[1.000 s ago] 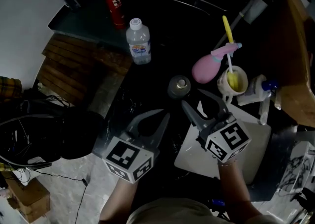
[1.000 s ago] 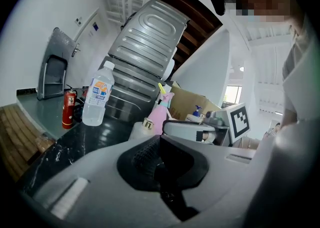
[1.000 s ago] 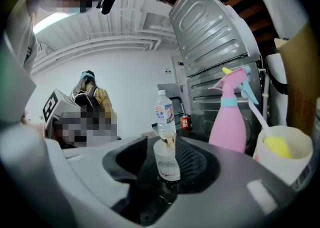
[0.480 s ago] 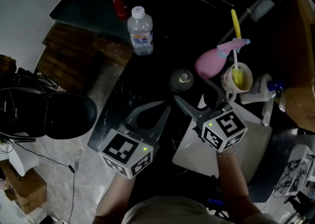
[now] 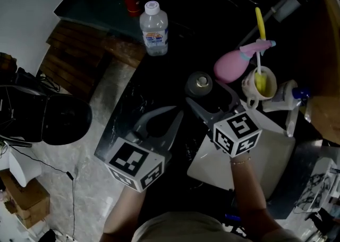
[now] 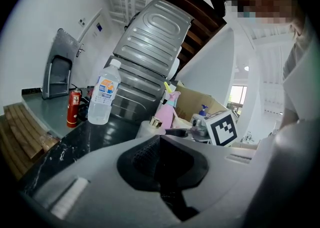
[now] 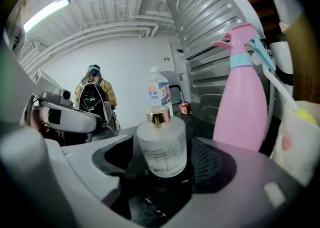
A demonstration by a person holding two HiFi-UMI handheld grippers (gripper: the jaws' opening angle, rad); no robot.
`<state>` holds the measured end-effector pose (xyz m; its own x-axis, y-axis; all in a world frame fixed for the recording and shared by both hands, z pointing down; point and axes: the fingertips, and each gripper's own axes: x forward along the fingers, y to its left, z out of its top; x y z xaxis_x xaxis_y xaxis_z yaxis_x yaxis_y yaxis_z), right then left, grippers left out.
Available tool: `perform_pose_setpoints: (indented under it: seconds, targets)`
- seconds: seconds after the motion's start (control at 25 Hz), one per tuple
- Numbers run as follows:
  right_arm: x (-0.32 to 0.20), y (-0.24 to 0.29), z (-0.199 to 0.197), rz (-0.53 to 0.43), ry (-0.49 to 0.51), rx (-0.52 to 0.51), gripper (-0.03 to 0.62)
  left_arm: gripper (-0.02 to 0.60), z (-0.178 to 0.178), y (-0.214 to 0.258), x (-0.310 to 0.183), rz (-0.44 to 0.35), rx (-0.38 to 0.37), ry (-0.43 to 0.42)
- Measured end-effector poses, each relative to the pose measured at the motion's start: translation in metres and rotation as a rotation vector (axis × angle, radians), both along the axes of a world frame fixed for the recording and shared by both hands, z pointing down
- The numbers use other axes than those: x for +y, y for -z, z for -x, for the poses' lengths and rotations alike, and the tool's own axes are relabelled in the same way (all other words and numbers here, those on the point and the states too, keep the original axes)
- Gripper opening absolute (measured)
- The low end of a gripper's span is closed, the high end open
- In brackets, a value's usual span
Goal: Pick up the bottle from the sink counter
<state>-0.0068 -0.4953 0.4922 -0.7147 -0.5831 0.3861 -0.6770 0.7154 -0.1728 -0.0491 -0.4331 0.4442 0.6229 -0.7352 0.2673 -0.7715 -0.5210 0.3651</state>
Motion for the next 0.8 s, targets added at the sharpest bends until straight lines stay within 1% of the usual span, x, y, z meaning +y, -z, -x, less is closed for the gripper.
perform_pose_setpoints:
  seconds: [0.24, 0.44, 0.68, 0.8]
  targets:
    - [-0.002, -0.005, 0.004, 0.003, 0.007, 0.026, 0.348, 0.007, 0.005, -0.004, -0.001, 0.008, -0.001, 0.007]
    - [-0.006, -0.005, 0.009, -0.020, 0.035, 0.077, 0.359, 0.006, 0.008, -0.001, -0.003, 0.000, -0.006, 0.013]
    - [-0.011, -0.003, 0.016, -0.011, 0.044, 0.071, 0.359, 0.006, 0.014, 0.003, -0.005, 0.000, -0.010, 0.027]
    - [-0.016, -0.003, 0.018, -0.017, 0.049, 0.093, 0.359, 0.006, 0.016, 0.005, -0.006, -0.006, -0.006, 0.031]
